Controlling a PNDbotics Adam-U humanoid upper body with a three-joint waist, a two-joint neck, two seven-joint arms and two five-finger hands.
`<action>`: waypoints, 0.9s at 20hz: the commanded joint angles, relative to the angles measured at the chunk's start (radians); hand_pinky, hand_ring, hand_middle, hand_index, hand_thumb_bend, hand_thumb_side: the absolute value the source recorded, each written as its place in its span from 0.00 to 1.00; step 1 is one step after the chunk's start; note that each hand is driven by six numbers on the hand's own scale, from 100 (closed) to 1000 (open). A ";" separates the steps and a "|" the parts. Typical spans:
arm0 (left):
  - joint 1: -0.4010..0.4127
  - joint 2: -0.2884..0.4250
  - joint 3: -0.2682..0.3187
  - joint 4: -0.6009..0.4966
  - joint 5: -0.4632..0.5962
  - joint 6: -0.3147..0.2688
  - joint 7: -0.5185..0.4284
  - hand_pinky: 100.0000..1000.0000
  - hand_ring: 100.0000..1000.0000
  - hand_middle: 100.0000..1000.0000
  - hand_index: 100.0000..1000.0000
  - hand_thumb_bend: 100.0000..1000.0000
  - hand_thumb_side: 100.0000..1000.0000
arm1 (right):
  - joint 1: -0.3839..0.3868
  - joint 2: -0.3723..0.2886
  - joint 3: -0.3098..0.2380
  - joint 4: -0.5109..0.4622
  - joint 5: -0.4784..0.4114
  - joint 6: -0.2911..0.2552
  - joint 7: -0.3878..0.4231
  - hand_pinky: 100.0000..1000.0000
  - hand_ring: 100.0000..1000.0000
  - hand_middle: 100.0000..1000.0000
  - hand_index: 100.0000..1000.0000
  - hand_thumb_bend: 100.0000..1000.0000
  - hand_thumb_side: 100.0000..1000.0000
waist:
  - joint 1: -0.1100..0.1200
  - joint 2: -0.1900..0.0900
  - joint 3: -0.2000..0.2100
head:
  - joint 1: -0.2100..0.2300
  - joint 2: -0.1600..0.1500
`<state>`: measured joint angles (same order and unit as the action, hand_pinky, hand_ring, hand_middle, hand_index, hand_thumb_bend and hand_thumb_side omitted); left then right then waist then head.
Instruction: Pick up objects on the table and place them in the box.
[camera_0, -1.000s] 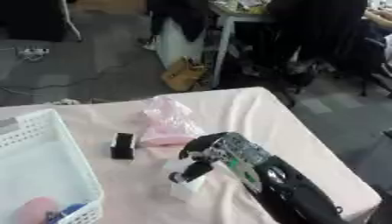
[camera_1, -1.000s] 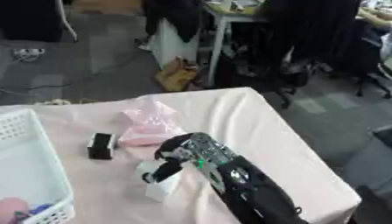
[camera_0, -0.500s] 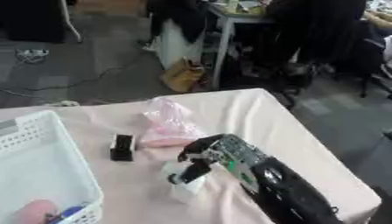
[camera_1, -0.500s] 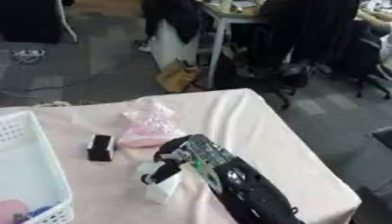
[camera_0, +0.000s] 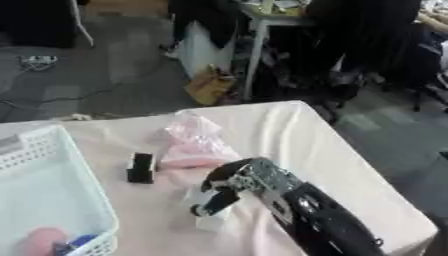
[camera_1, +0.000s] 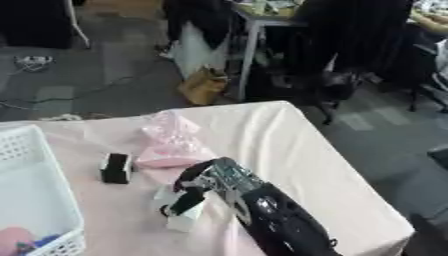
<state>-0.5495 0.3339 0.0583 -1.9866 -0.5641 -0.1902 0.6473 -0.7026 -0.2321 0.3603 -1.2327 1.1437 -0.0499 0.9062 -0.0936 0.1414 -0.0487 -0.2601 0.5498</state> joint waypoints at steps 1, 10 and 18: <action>-0.021 0.005 0.005 -0.013 0.002 -0.003 0.001 0.85 0.94 0.81 0.85 0.00 0.79 | -0.013 -0.003 0.000 -0.002 0.006 -0.009 0.001 0.94 1.00 0.89 0.94 0.34 1.00 | 0.015 0.002 0.000 | -0.003 -0.004; -0.022 0.004 0.005 -0.013 0.001 -0.003 0.002 0.85 0.94 0.81 0.85 0.00 0.79 | -0.008 0.004 0.009 0.007 0.023 -0.024 0.001 0.94 1.00 0.89 0.93 0.33 1.00 | 0.012 0.001 0.001 | -0.003 -0.004; -0.024 0.002 0.005 -0.013 0.001 -0.005 0.003 0.85 0.94 0.81 0.86 0.00 0.79 | -0.009 0.005 0.011 0.020 0.039 -0.037 -0.014 0.93 1.00 0.89 0.93 0.33 1.00 | 0.014 0.005 0.002 | -0.005 -0.013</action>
<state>-0.5566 0.3264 0.0583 -1.9866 -0.5641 -0.1920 0.6490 -0.6975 -0.2160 0.3731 -1.2114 1.1711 -0.0828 0.8939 -0.0936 0.1420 -0.0468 -0.2610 0.5497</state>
